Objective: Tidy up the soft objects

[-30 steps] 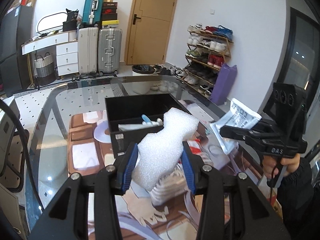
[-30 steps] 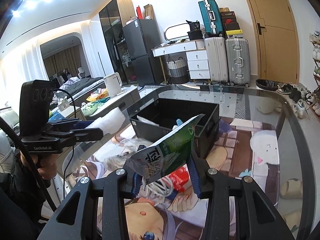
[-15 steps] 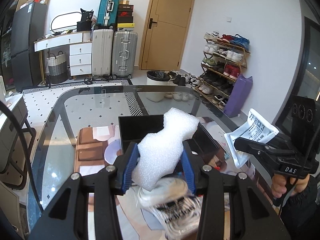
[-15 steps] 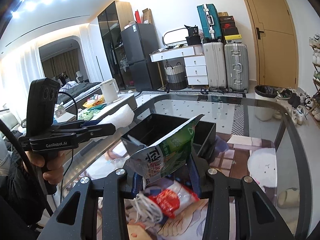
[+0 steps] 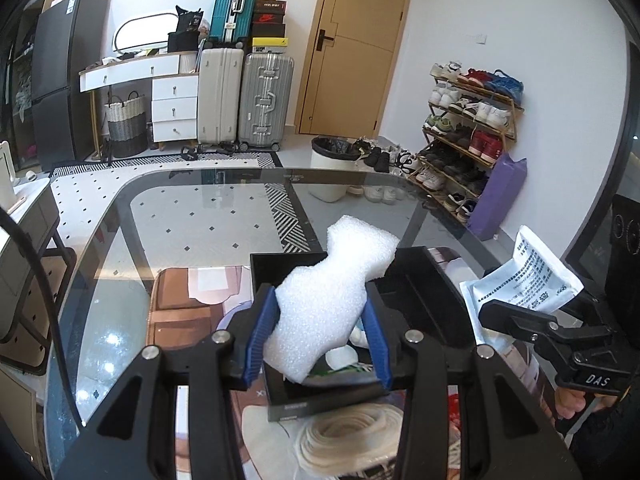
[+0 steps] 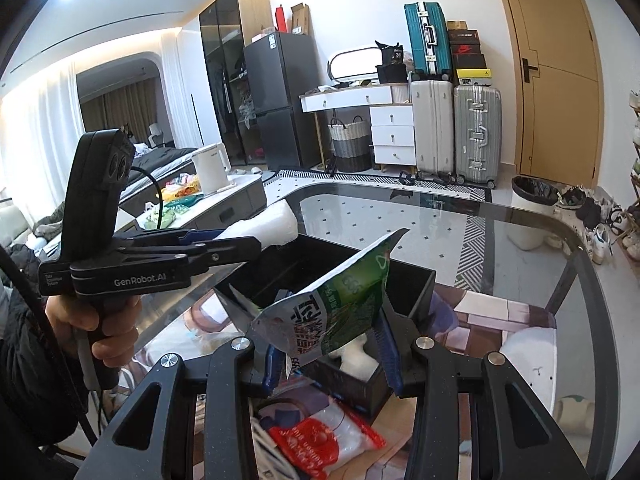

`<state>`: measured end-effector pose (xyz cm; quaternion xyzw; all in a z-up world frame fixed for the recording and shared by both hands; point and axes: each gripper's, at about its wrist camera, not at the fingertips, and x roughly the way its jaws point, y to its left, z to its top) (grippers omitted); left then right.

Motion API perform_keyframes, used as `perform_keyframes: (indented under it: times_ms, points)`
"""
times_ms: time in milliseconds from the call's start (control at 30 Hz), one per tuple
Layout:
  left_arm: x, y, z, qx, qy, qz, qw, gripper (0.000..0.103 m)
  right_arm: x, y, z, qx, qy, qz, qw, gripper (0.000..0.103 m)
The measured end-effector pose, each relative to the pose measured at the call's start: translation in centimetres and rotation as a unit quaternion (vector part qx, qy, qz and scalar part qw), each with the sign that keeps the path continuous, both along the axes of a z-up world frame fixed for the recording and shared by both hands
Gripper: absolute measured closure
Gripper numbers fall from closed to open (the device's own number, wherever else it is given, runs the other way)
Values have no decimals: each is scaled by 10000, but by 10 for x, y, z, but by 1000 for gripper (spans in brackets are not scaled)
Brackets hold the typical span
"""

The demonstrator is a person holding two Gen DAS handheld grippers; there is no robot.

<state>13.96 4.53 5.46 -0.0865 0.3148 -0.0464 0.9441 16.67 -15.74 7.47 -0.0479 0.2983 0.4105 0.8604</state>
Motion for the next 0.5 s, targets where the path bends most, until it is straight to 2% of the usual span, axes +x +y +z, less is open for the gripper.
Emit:
perform_keyframes:
  times_ms: [167,267,500]
  points:
    - [13,0,-6,64,114,16,9999,61,14,7,-5,-68,15,-20,10000,63]
    - [17,-1,-10,163,143,5,9998,61,20,12,-6,-250,-142,-92,9995,63]
    - [30,-5,-18,275,253,-45,9993,61,32,24,-17,-446,-91,-28,9990,63]
